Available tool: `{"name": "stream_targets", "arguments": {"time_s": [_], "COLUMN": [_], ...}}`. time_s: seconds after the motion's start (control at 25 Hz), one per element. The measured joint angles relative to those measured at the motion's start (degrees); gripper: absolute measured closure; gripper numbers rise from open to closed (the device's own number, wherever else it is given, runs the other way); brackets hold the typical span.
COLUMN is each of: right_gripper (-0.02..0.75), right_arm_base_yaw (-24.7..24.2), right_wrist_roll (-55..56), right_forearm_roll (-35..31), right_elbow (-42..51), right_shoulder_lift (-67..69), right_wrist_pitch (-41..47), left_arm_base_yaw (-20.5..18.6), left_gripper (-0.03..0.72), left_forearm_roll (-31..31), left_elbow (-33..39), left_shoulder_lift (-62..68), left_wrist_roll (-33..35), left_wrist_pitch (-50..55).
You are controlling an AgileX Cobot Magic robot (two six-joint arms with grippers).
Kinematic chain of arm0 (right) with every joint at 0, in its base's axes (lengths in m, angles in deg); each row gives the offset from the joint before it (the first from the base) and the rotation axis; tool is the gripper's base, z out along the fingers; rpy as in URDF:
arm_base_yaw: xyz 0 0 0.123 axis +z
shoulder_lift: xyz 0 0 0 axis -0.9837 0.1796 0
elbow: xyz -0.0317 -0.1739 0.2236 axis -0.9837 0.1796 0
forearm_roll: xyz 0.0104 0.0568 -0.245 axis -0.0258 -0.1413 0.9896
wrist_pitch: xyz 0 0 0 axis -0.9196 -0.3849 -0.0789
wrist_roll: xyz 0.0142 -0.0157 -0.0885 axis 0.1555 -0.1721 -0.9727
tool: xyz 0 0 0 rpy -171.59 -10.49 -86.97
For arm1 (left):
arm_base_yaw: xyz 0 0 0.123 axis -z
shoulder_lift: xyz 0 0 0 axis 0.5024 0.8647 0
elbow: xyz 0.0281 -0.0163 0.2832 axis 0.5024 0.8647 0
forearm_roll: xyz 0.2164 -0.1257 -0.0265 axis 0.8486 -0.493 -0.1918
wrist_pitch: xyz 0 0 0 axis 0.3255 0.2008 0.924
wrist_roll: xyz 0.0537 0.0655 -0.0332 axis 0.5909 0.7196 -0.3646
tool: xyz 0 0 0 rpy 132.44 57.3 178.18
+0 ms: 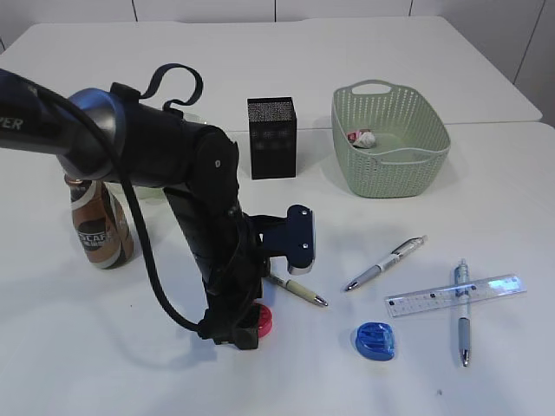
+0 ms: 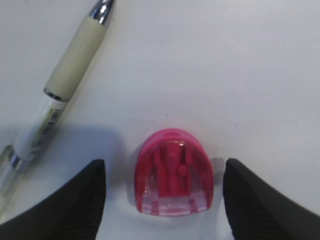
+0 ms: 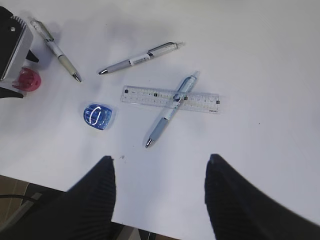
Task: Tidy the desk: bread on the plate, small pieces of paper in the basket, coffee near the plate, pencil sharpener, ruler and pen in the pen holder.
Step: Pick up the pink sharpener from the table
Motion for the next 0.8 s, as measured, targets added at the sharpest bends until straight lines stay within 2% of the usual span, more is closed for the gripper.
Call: {"name": "stream_targets", "arguments": {"time_s": [0.28, 0.44, 0.56, 0.8], "right_gripper": [0.288, 0.288, 0.288, 0.288], "right_arm_base_yaw": [0.0, 0.0, 0.0, 0.0], "right_wrist_roll": [0.0, 0.0, 0.0, 0.0], "right_forearm_roll": [0.0, 0.0, 0.0, 0.0], "right_elbow": [0.0, 0.0, 0.0, 0.0], "right_shoulder_lift": [0.0, 0.0, 0.0, 0.0], "right_wrist_pitch": [0.0, 0.0, 0.0, 0.2], "left_arm_base_yaw": [0.0, 0.0, 0.0, 0.0], "left_gripper": [0.176, 0.259, 0.374, 0.403], "left_forearm_roll": [0.0, 0.0, 0.0, -0.1], "left_elbow": [-0.2, -0.2, -0.2, -0.2], "left_shoulder_lift": [0.9, 0.9, 0.9, 0.9], "left_wrist_roll": [-0.1, -0.2, -0.4, -0.4], "left_wrist_pitch": [-0.3, -0.3, -0.3, 0.0]}}
